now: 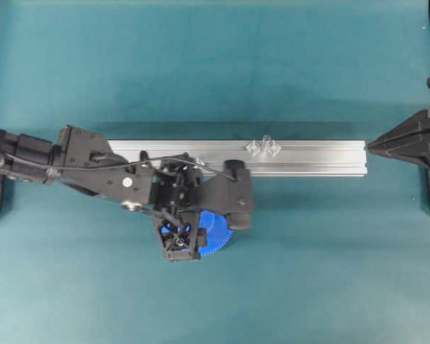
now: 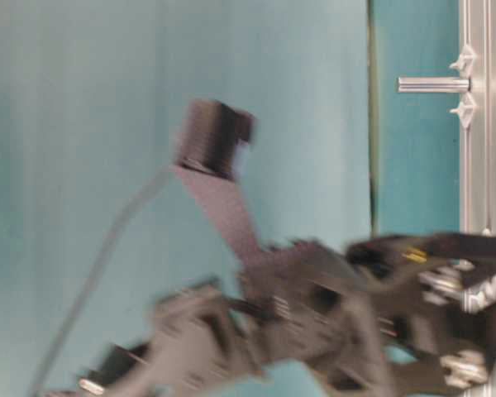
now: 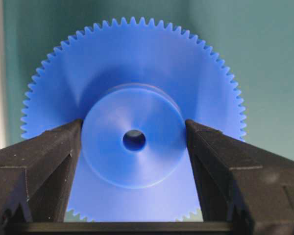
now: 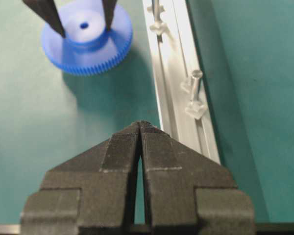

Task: Find the location of the shaft and insert the large gear.
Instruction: 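Lift the blue gear with the left gripper and carry it toward the right shaft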

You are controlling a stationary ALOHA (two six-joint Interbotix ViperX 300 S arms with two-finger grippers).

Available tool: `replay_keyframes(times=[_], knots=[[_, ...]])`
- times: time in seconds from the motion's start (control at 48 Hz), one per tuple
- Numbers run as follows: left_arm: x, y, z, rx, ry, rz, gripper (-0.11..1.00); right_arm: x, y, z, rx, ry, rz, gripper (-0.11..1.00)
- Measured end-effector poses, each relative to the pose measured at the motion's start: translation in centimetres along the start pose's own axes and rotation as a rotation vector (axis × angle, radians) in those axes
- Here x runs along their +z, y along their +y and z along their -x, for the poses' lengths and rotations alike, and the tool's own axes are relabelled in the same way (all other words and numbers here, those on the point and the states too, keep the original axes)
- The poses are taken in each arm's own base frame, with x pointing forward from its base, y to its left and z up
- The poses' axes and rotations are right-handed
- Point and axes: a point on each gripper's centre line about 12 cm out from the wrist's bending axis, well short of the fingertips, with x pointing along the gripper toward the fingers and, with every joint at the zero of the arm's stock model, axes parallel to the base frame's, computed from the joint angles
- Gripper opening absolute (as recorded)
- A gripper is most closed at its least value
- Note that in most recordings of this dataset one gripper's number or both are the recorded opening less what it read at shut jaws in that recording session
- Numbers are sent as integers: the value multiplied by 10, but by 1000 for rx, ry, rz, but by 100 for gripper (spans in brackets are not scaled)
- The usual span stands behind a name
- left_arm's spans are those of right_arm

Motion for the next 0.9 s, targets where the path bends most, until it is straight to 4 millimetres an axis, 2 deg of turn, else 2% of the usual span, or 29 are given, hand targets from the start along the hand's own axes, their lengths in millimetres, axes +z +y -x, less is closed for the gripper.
replay_keyframes(times=[0.375,0.5,0.667,0.896], knots=[[45,-1,37,5,-31,-190,72,-2,0,1,0,0,0,7],[53,9,42,16,-51,-175,72,-2,0,2,-1,-5,-1,7],[68,34,48,47,-114,-175,72,-2,0,3,1,-12,0,7],[77,55,39,75,-124,-221,72,-6,-1,2,1,-14,0,7]])
